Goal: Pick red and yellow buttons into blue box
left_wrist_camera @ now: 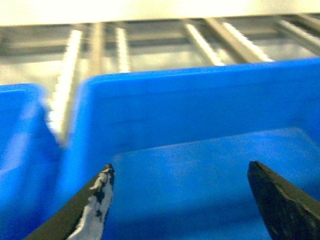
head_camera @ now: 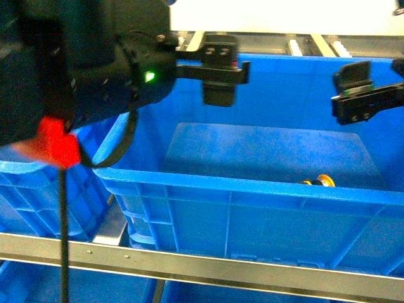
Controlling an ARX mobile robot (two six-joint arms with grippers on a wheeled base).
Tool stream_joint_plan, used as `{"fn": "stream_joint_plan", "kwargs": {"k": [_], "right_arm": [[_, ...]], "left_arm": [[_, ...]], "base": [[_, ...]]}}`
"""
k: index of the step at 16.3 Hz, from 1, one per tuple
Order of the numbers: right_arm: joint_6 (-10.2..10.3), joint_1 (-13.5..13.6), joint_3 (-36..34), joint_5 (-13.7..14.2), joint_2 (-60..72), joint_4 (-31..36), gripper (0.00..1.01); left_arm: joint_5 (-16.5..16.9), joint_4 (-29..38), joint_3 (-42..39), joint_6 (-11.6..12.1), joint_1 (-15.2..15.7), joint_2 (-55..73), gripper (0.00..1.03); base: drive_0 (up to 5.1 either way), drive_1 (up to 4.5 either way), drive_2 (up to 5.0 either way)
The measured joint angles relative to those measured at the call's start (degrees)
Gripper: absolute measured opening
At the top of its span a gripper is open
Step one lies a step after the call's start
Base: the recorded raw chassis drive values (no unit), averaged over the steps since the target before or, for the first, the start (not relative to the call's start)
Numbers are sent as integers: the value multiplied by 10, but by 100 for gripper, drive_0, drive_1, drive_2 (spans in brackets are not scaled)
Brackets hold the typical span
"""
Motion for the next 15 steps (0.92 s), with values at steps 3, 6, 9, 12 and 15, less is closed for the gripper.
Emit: {"fn": "stream_joint_plan", "kwargs": {"k": [3, 6, 9, 12, 15], "right_arm": [[61, -29, -135, 43, -78, 109, 49], [70, -36, -234, 19, -137, 115, 14], [72, -54, -292, 12, -230, 99, 2], [72, -96, -344, -25, -313, 57, 2], [72, -94, -377, -29, -407, -2, 2]], "left_arm": [[-92, 139, -167, 13, 74, -107, 48], [-37, 145, -277, 13, 104, -193, 13], [-6, 134, -348, 14, 147, -280, 2], [26, 135, -415, 15, 174, -320, 2], [48, 82, -440, 15, 196, -427, 2]], "base": [[0, 0, 0], [0, 0, 0], [0, 0, 0], [0, 0, 0], [0, 0, 0]]}}
